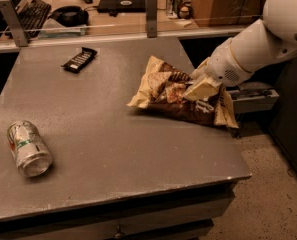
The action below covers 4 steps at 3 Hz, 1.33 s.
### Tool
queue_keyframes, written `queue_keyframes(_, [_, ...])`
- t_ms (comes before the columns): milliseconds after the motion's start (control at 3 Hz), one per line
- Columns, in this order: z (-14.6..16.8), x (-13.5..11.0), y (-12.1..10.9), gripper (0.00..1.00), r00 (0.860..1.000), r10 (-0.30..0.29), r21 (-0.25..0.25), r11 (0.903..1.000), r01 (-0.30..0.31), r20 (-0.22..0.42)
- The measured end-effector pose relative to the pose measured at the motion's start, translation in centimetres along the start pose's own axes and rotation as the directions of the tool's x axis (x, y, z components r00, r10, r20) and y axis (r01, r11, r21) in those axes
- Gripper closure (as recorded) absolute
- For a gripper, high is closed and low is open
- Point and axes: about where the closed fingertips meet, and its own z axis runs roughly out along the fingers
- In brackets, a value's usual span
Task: Move brown chip bag near rxbar chocolate
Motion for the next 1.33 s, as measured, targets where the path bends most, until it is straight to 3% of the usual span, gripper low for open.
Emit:
queue_keyframes(333, [-1.7, -1.8, -0.6, 0.95, 0.999, -0.042, 0.042, 0.9983, 0.041, 0.023])
queue_keyframes(667, [-5.3, -3.3, -1.9, 1.00, 0.998, -0.045, 0.113, 0.9927, 0.040, 0.039])
queue_keyframes(1000, [-5.3, -3.3, -2.0, 1.00, 0.998, -0.045, 0.114, 0.9927, 0.041, 0.039])
queue_keyframes(1333, [-4.4, -5.4, -3.7, 1.00, 0.994, -0.080, 0.154, 0.9858, 0.067, 0.079])
